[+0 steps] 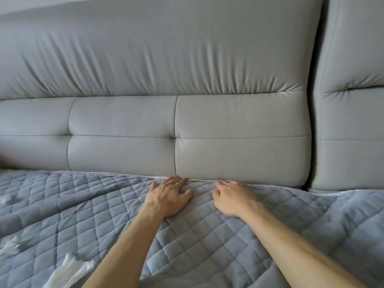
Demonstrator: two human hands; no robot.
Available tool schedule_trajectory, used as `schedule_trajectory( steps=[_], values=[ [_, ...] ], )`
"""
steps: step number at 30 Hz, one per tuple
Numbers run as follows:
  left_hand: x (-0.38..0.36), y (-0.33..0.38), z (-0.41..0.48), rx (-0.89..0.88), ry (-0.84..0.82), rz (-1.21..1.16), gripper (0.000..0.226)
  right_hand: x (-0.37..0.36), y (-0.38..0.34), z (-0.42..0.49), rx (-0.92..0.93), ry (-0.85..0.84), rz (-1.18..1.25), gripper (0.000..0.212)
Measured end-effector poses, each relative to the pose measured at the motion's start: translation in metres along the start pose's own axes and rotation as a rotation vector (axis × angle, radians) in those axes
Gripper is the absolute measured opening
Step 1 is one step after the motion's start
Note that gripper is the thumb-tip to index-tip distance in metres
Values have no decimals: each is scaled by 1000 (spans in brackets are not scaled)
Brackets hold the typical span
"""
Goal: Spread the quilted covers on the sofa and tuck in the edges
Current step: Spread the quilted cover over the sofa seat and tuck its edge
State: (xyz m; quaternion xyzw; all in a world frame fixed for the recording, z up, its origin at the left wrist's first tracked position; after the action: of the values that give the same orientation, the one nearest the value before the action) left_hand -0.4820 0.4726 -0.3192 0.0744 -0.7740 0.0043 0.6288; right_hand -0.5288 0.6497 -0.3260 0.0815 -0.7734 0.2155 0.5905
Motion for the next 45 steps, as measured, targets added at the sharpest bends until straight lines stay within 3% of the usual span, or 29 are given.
schedule_trajectory(
  steps=[3, 6, 9, 12, 15, 22, 27, 32, 36, 41, 45],
  values=[
    [0, -5, 13, 28, -43, -31, 68, -7, 0, -1, -2, 45, -24, 48],
    [2, -10, 15, 20, -60, -54, 64, -3, -2, 3, -49, -51, -39, 55],
    [1, -9, 2, -4, 40, -37, 63, 4, -2, -2, -80, -109, -35, 57],
    [3, -14, -4, 45, 141, -23, 67, 2, 18, -21, -137, -9, -4, 63],
    [1, -18, 3, 83, 57, -24, 73, -4, 33, -28, -180, 14, 7, 71],
    [4, -8, -8, 182, -57, 26, 68, 10, 44, -41, -109, -73, 37, 66],
    [4, 65, -20, -40, -40, -3, 59, 17, 118, -87, -237, -107, -72, 67],
    [-22, 226, -28, -310, -94, 20, 68, 46, 226, -144, -379, -91, -100, 60],
    [-35, 309, -19, -322, -154, -8, 67, 72, 313, -184, -581, 70, 16, 61],
    [-55, 329, -11, -209, -133, 62, 65, 67, 403, -241, -917, 101, 89, 91],
    [-52, 335, -7, -167, -103, 64, 61, 72, 417, -252, -952, 338, 121, 74]
  ],
)
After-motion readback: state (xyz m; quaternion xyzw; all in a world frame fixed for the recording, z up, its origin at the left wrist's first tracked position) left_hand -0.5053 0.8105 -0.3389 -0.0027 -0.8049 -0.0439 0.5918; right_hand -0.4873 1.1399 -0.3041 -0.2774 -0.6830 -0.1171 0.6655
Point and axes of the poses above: each hand's wrist, its own z-axis towards the middle knuckle, its own x-axis out of the back of the hand, y = z × x, the point moved 7 cm from there along z, towards the middle knuckle, and after that the axes turned 8 degrees about -y, right-handed, at the moved point
